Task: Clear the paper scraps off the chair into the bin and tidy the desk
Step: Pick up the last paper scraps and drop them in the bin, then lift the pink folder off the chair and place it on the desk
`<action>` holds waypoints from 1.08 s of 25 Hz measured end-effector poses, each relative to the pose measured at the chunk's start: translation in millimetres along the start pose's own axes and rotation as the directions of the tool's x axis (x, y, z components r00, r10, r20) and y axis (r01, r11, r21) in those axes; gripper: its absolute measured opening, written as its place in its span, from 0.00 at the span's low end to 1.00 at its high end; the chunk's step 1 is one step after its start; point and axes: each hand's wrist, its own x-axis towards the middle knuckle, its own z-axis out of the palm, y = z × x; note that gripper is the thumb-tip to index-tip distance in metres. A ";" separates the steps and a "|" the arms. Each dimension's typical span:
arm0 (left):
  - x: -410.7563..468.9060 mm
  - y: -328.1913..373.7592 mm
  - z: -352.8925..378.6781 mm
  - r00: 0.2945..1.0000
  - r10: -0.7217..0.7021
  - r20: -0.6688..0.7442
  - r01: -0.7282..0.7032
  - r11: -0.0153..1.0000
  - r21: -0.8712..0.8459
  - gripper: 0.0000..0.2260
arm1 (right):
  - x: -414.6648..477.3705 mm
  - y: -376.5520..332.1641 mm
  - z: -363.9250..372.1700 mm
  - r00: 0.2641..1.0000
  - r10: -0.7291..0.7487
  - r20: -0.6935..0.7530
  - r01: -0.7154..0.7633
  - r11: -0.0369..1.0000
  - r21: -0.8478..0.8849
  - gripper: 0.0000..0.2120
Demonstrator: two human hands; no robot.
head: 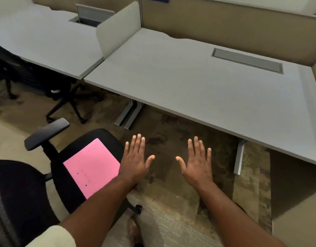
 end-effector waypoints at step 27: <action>-107.3 -252.3 99.4 0.470 -0.880 0.069 0.765 0.367 -0.529 0.20 | 88.9 -284.9 211.7 0.855 -0.400 0.331 0.329 0.910 0.252 0.34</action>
